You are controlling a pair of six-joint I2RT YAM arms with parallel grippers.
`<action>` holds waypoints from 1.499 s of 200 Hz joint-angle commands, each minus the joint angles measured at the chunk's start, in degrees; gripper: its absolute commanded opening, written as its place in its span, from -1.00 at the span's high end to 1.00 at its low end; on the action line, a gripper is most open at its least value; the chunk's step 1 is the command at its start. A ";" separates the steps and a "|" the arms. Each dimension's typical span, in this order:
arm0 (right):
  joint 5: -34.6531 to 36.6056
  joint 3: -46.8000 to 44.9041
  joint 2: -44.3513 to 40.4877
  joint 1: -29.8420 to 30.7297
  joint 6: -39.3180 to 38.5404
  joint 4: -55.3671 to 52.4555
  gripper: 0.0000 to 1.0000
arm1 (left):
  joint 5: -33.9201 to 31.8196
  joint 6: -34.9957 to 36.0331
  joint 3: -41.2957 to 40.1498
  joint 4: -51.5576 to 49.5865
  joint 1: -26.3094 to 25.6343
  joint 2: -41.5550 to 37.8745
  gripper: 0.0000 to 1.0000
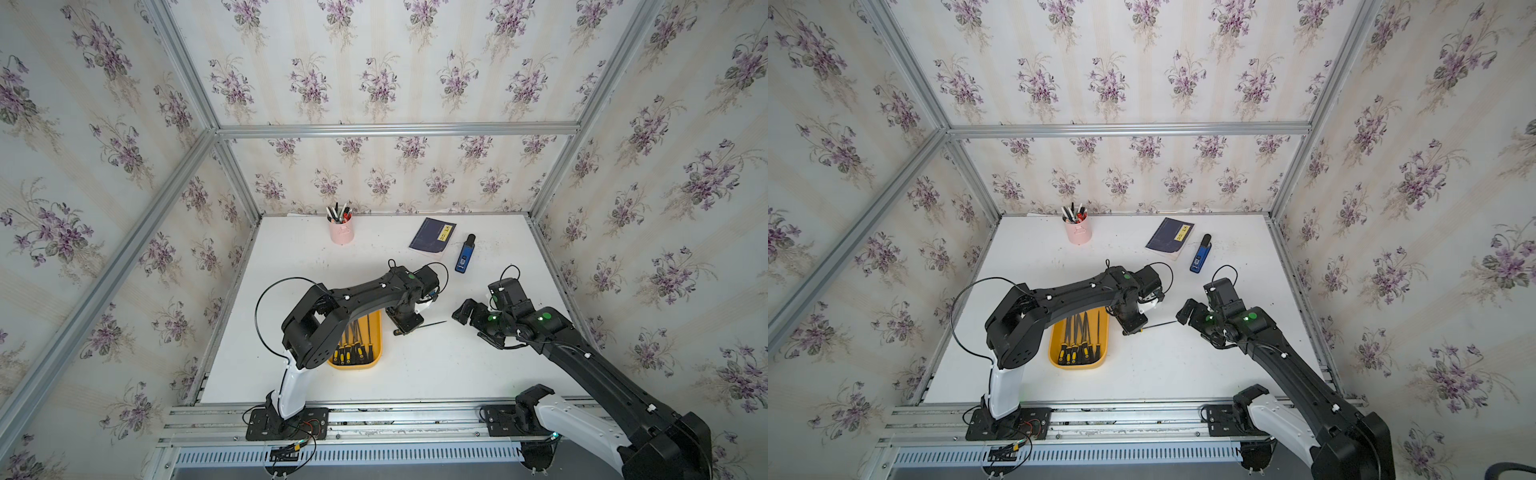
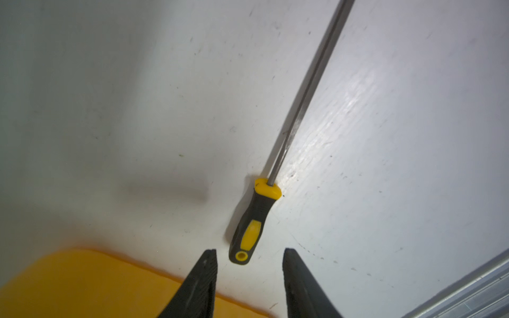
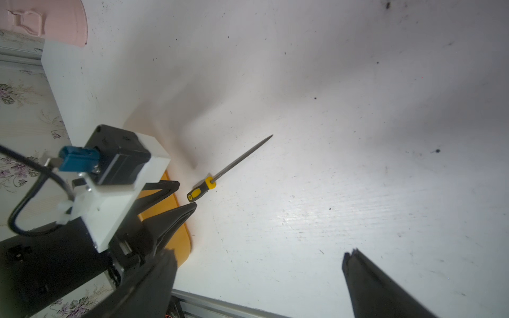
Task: Put the file tool into the storage box
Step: Pick up the file tool from the center of the board.
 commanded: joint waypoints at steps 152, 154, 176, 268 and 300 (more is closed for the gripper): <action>1.35 -0.23 0.28 -0.04 -1.01 -1.20 -0.99 | 1.10 -0.74 1.03 -0.32 -0.04 3.90 0.73; 1.38 -0.20 0.34 -0.08 -0.96 -1.13 -0.99 | 1.17 -0.76 1.25 -0.46 -0.04 3.86 0.73; 1.39 0.59 0.74 -0.13 -0.77 0.49 -0.99 | 4.34 -1.34 3.10 -2.26 0.01 1.72 0.75; -2.38 3.07 4.04 -4.25 5.47 13.10 -0.71 | 19.00 -8.04 5.60 -3.97 0.65 -4.69 0.76; -4.47 2.63 7.83 -4.33 5.76 16.19 -0.52 | 19.88 -8.79 6.56 -4.66 0.58 -5.05 0.75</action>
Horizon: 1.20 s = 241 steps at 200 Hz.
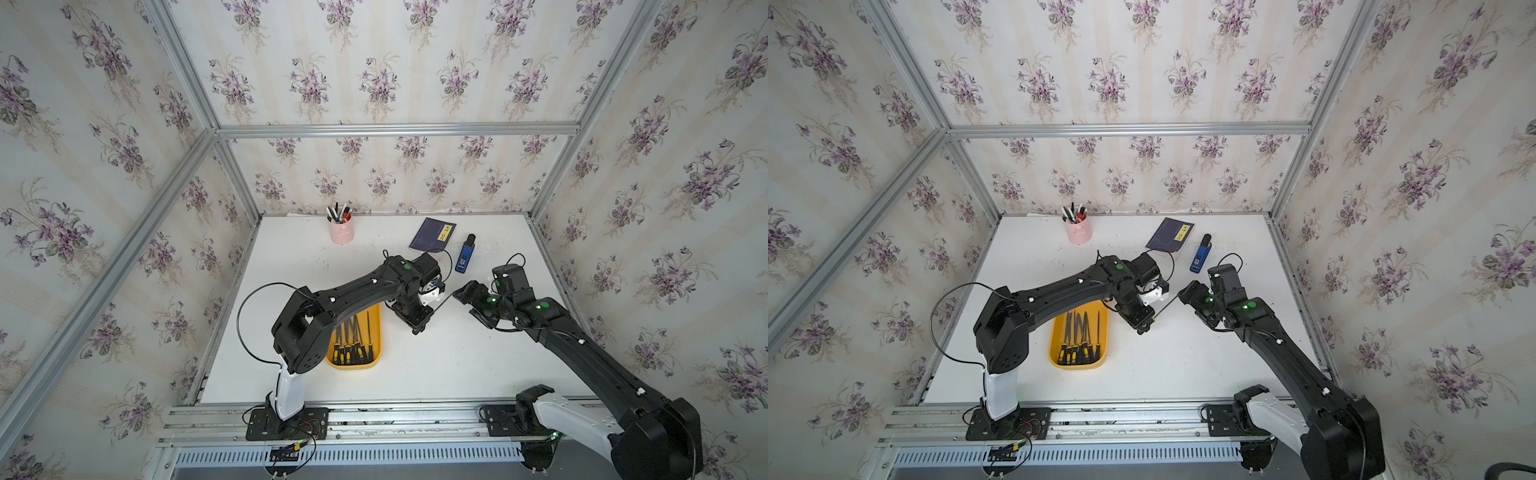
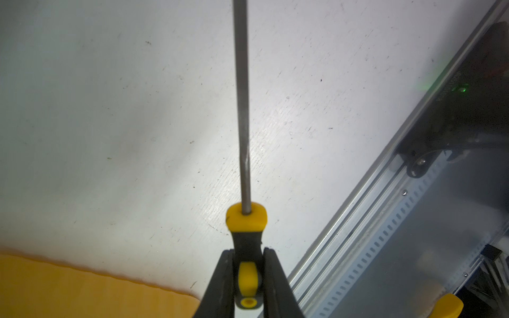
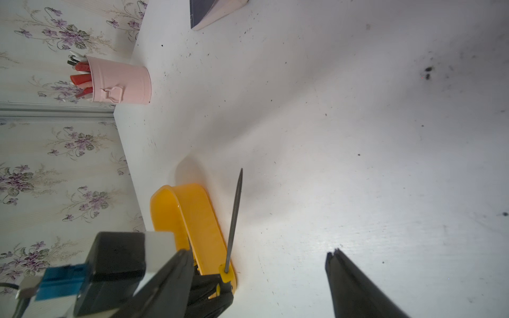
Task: Put the file tool into the storage box
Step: Pick up the file tool from the center of the board.
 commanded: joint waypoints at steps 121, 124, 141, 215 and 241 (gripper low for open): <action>-2.13 1.66 13.01 -0.02 0.12 11.40 -0.02 | 2.48 -1.39 1.82 -1.84 -0.03 -0.05 0.74; -2.11 1.95 13.50 -0.01 0.04 11.50 0.03 | 2.54 -1.38 1.83 -1.80 -0.07 -0.05 0.74; -2.05 3.66 15.68 -0.01 -0.49 11.38 0.15 | 2.59 -1.28 1.87 -1.93 -0.07 0.21 0.75; -1.98 6.02 18.46 0.02 -1.66 10.52 1.00 | 2.20 -1.09 2.64 -2.69 0.19 1.43 0.75; -2.18 6.11 18.51 0.08 -1.83 9.84 1.00 | 2.74 -1.26 3.04 -2.74 0.28 1.68 0.73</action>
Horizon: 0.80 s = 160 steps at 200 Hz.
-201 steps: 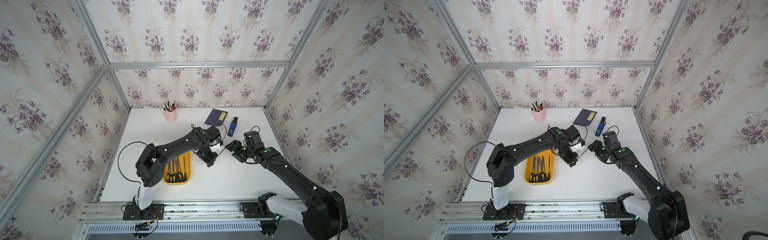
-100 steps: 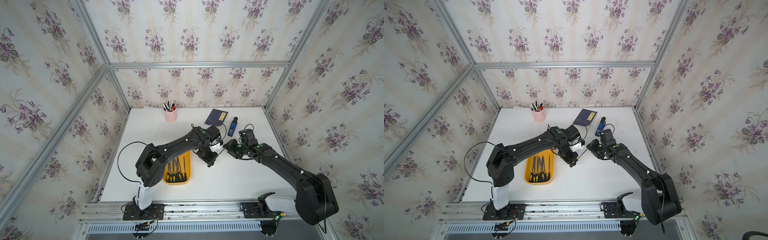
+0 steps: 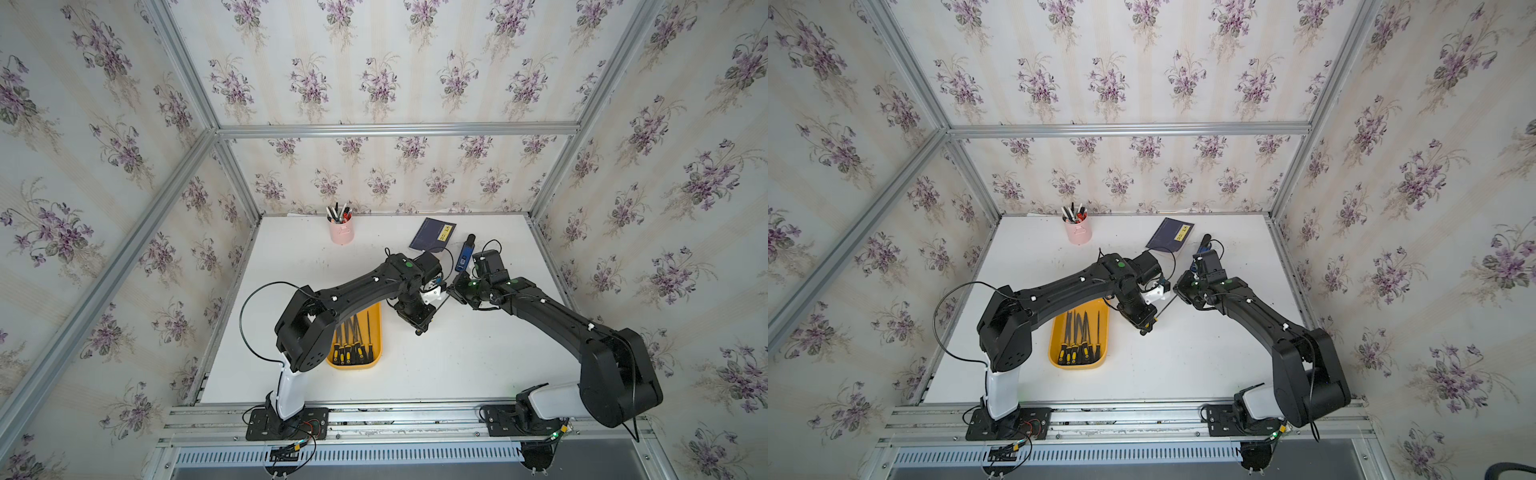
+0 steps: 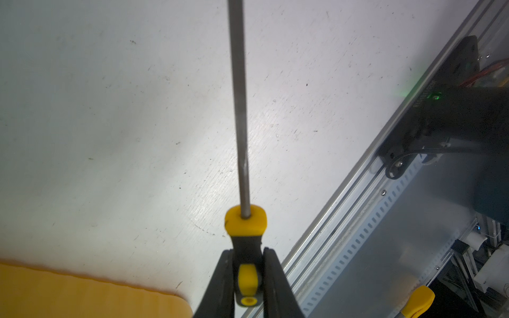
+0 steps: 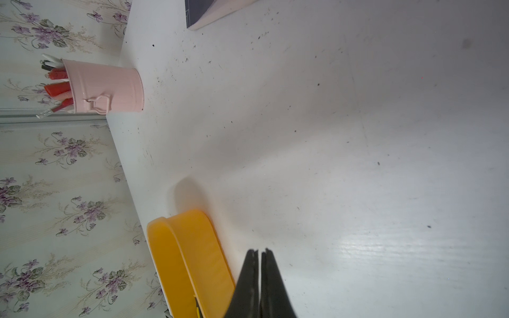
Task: Put the file tool into the storage box
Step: Pick up the file tool from the center of the board, then place the file tool in the storage box.
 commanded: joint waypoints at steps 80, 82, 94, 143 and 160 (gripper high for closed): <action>-3.04 6.74 3.74 0.03 -7.18 -7.39 1.00 | 9.01 -3.69 -0.38 -0.29 6.01 -4.71 0.07; -3.17 7.14 3.80 0.08 -7.42 -7.65 1.00 | 9.19 -3.81 -0.34 -0.37 6.42 -4.96 0.06; -4.45 9.42 4.82 0.10 -9.31 -9.56 1.00 | 10.20 -4.83 -0.44 -0.81 8.44 -7.23 0.05; -5.32 29.64 14.67 7.26 -16.46 -22.55 1.00 | 4.32 -8.69 -0.83 -1.46 20.90 -23.30 -0.09; -4.05 40.81 21.41 13.37 -17.64 -27.73 1.00 | 0.29 -8.42 -2.73 -2.82 25.44 -27.18 -0.09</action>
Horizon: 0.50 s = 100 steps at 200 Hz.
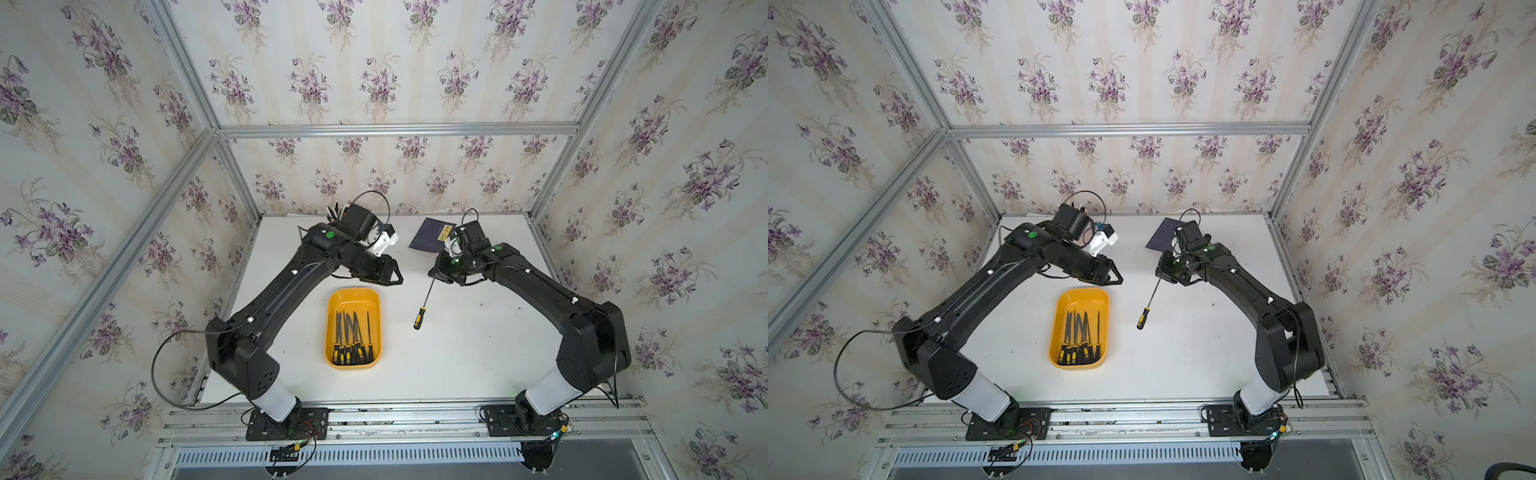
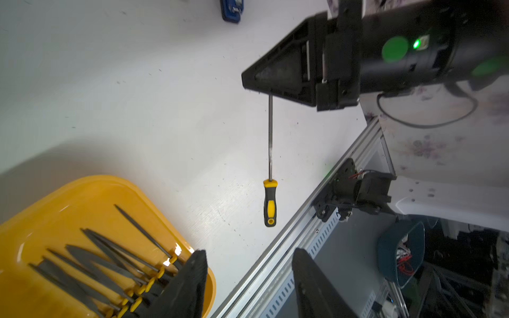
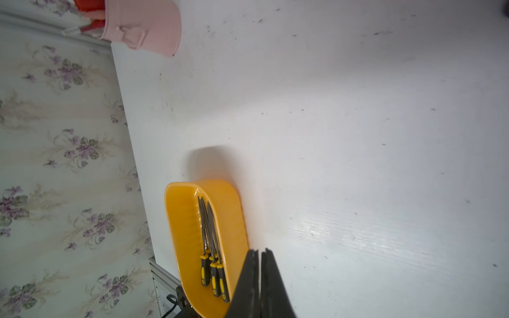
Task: Put the file tool into the storage box
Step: Place the file tool in the storage box.
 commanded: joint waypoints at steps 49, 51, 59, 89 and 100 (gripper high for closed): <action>0.91 44.36 28.49 15.34 -7.10 -22.84 1.00 | -5.43 -1.30 -12.05 -2.68 17.10 -8.80 -0.09; 0.84 45.38 29.28 15.58 -7.12 -23.27 1.00 | -5.47 -1.14 -12.25 -2.66 17.32 -8.82 -0.09; 0.57 49.18 32.16 16.37 -7.37 -24.65 1.00 | -5.85 -0.78 -13.26 -2.54 17.88 -10.58 -0.09; 0.55 53.61 37.97 18.14 -7.27 -26.03 1.00 | -9.35 -0.11 -15.65 -2.05 18.71 -11.55 -0.09; 0.54 53.61 38.80 18.74 -7.33 -25.76 1.00 | -9.70 0.01 -16.10 -1.80 19.11 -11.72 -0.09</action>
